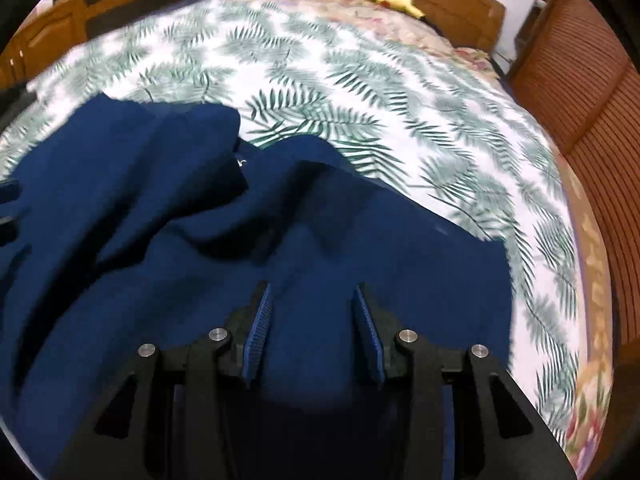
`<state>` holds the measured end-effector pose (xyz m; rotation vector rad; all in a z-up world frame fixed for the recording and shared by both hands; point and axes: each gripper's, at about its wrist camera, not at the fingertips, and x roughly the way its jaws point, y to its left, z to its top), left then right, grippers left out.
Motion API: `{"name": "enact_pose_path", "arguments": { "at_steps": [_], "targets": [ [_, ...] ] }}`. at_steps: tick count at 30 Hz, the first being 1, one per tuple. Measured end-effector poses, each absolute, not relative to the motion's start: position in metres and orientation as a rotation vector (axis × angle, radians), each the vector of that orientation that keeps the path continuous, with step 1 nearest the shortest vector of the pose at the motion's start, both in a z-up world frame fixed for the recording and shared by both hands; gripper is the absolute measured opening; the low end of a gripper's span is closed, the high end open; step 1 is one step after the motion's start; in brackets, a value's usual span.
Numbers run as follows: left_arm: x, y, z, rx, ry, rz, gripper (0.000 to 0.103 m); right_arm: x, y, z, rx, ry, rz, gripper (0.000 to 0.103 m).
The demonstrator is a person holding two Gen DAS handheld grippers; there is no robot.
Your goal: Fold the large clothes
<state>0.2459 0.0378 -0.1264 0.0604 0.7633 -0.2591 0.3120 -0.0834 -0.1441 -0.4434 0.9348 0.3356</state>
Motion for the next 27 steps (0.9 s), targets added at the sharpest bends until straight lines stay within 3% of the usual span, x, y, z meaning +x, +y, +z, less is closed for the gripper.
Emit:
{"name": "enact_pose_path", "arguments": {
  "at_steps": [6, 12, 27],
  "targets": [
    [0.223, 0.03, -0.108, 0.084, 0.719, -0.263, 0.035, 0.231, -0.137, -0.118, -0.347, 0.903, 0.366, 0.041],
    [0.189, 0.028, -0.098, 0.095, 0.698, -0.242, 0.035, 0.18, -0.18, -0.127, -0.295, 0.933, 0.361, 0.041],
    [0.121, 0.064, -0.099, 0.052, 0.765, -0.048, 0.039, 0.163, -0.198, -0.146, -0.25, 0.901, 0.348, 0.042]
  ]
}}
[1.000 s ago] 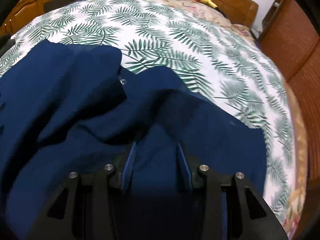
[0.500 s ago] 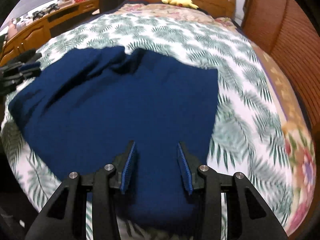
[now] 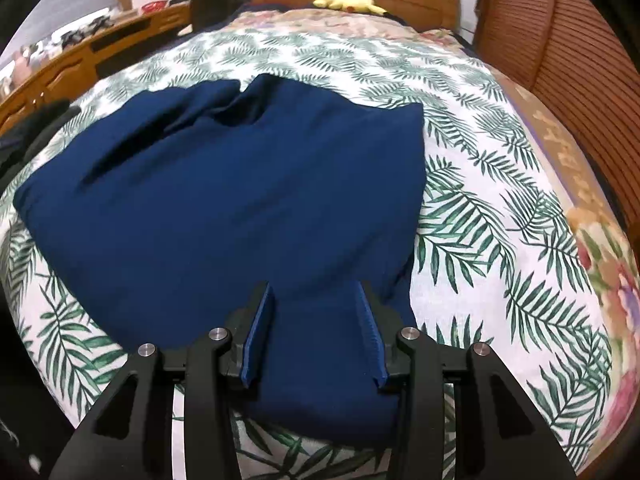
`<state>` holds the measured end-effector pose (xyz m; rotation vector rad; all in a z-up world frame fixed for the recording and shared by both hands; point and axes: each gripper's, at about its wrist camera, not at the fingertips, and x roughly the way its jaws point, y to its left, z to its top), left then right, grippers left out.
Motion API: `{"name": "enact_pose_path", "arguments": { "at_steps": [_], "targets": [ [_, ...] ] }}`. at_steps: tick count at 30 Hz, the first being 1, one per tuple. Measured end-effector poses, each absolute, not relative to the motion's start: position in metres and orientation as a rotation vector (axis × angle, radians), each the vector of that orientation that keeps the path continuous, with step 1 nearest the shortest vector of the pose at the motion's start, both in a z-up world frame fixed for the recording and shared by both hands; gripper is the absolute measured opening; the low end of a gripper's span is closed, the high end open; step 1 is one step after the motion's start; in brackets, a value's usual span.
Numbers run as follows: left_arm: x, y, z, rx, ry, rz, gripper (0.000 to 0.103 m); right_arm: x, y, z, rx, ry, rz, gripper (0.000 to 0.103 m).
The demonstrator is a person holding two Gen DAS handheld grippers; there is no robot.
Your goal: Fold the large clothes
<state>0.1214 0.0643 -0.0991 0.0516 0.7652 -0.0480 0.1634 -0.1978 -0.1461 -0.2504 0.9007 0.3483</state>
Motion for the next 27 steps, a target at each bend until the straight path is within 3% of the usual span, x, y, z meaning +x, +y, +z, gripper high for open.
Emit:
{"name": "enact_pose_path", "arguments": {
  "at_steps": [11, 27],
  "targets": [
    [0.104, 0.1, -0.138, -0.006, 0.872, 0.069, 0.039, 0.149, -0.169, -0.111, -0.29, 0.793, 0.419, 0.048],
    [0.099, 0.113, -0.158, -0.144, 0.905, 0.077, 0.04, 0.168, -0.104, -0.144, -0.284, 0.839, 0.559, 0.05]
  ]
}}
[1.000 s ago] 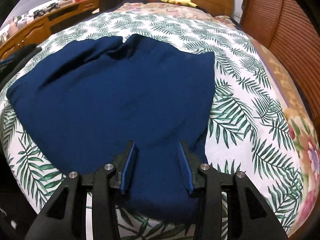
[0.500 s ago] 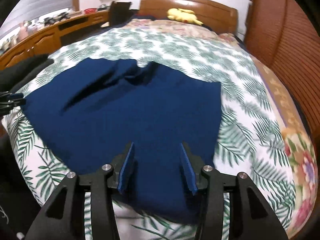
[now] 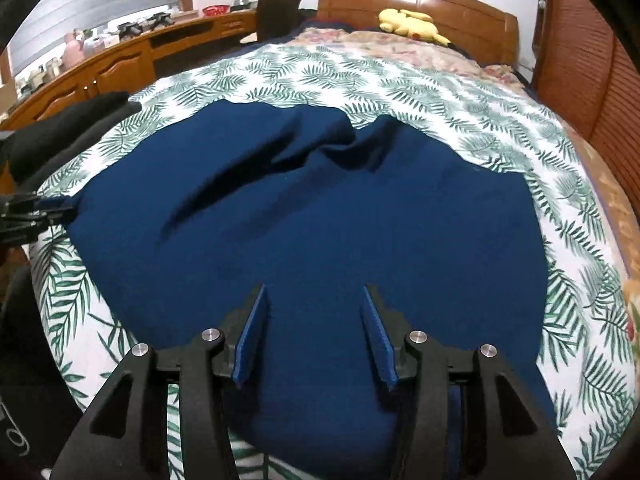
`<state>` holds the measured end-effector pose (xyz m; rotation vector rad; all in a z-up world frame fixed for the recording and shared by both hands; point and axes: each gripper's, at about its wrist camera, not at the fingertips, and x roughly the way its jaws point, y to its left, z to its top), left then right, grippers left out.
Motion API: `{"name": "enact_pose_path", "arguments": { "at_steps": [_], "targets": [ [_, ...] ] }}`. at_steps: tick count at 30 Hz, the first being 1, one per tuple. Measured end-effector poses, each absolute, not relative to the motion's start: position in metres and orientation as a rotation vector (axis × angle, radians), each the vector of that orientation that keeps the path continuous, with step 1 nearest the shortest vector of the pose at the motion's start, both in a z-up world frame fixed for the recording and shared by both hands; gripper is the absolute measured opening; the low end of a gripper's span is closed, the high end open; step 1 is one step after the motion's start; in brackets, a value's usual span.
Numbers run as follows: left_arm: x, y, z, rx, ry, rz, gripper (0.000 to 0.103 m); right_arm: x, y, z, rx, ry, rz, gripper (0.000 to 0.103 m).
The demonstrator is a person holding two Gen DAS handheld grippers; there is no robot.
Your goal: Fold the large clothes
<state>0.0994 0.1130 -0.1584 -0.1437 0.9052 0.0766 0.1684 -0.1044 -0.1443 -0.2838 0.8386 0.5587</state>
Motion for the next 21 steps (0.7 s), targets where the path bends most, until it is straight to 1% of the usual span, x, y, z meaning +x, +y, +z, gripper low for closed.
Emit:
{"name": "enact_pose_path", "arguments": {
  "at_steps": [3, 5, 6, 7, 8, 9, 14, 17, 21],
  "targets": [
    [0.1, 0.112, -0.158, -0.162, 0.911, 0.077, 0.04, 0.172, -0.107, -0.149, -0.279, 0.844, 0.556, 0.056],
    [0.102, 0.109, -0.157, -0.156, 0.92, 0.067, 0.038, 0.173, -0.109, -0.15, -0.274, 0.848, 0.557, 0.058],
    [0.103, 0.107, -0.156, -0.156, 0.923, 0.051, 0.034, 0.172, -0.111, -0.15, -0.274, 0.847, 0.553, 0.058],
    [0.104, 0.104, -0.154, -0.149, 0.928, 0.038, 0.027, 0.172, -0.112, -0.15, -0.276, 0.846, 0.55, 0.058],
    [0.104, 0.099, -0.151, -0.118, 0.928, 0.051, 0.014, 0.171, -0.114, -0.149, -0.281, 0.843, 0.549, 0.058],
    [0.105, 0.097, -0.147, -0.102, 0.924, 0.057, 0.006, 0.171, -0.115, -0.148, -0.284, 0.841, 0.548, 0.058],
    [0.104, 0.076, -0.101, -0.048, 0.827, 0.043, 0.002, 0.171, -0.127, -0.148, -0.294, 0.846, 0.542, 0.058],
    [0.112, 0.047, -0.062, -0.001, 0.755, 0.003, 0.002, 0.174, -0.145, -0.147, -0.277, 0.852, 0.515, 0.058],
    [0.131, -0.002, -0.026, 0.078, 0.694, -0.084, 0.001, 0.172, -0.171, -0.14, -0.252, 0.837, 0.482, 0.058]
  ]
}}
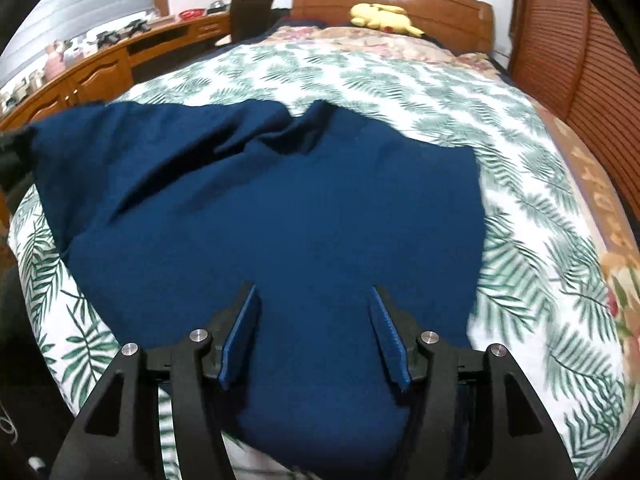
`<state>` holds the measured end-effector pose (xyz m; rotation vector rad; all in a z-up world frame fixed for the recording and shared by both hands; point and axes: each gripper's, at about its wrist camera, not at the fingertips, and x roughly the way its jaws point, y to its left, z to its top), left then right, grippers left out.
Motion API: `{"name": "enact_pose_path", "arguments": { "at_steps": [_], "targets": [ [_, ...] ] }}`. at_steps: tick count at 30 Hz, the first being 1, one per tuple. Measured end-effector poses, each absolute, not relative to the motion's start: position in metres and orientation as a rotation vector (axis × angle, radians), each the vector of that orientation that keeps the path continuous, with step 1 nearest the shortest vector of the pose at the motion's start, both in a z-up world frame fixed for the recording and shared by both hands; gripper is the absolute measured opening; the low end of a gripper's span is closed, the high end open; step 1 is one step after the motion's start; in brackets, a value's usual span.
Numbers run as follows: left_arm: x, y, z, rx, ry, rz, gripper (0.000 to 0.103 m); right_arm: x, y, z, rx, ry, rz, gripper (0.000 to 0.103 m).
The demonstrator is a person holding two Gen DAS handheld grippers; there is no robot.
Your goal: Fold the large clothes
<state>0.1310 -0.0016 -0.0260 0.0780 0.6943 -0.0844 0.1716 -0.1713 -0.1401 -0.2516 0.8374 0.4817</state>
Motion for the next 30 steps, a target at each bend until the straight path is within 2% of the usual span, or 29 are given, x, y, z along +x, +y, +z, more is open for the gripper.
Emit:
{"name": "enact_pose_path", "arguments": {
  "at_steps": [9, 17, 24, 30],
  "targets": [
    [0.181, -0.131, 0.014, 0.214, 0.657, -0.302, 0.0, 0.174, -0.236, -0.132, -0.192, 0.844, 0.374, 0.058],
    [0.198, -0.224, 0.007, 0.278, 0.671, -0.441, 0.0, 0.165, -0.295, -0.133, -0.136, 0.846, 0.297, 0.058],
    [0.202, -0.247, -0.018, 0.286, 0.727, -0.454, 0.002, 0.16, -0.313, -0.135, -0.111, 0.86, 0.277, 0.058],
    [0.194, -0.242, -0.005, 0.234, 0.724, -0.504, 0.005, 0.161, -0.312, -0.12, -0.094, 0.827, 0.276, 0.058]
  ]
}}
